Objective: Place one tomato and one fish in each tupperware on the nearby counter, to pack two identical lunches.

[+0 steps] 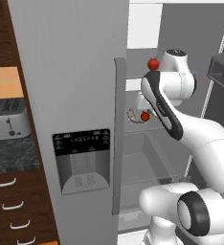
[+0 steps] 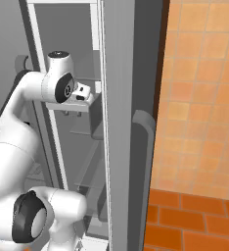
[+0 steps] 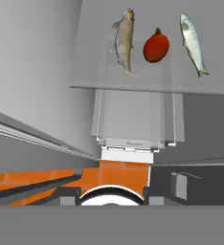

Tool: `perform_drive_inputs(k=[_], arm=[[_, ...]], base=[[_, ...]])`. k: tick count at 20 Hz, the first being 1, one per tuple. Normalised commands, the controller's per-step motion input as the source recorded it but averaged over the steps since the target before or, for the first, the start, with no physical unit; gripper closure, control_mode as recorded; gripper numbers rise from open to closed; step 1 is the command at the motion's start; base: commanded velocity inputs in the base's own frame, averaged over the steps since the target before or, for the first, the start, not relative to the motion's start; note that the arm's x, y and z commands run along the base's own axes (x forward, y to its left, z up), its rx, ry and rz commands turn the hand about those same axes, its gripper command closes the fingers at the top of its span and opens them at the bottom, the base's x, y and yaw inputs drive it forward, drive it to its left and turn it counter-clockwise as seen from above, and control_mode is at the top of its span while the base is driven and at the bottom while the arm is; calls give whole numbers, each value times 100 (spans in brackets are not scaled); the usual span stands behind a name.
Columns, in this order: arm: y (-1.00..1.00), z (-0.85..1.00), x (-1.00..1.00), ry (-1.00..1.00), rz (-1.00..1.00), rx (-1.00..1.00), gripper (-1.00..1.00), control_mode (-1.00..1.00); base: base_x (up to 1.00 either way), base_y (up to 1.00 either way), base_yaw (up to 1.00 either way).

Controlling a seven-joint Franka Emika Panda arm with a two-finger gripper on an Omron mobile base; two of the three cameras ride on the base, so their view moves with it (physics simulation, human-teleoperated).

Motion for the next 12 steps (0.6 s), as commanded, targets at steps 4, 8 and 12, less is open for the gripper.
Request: perform_drive_inputs(k=[4, 8, 12], arm=[[2, 0, -55, -9, 5, -1, -100, -100], [5, 75, -79, -31, 1, -5, -100, -100], [-6, 100, -26, -26, -1, -3, -100, -100]], base=[[0, 0, 0], [0, 0, 0], [0, 0, 0]])
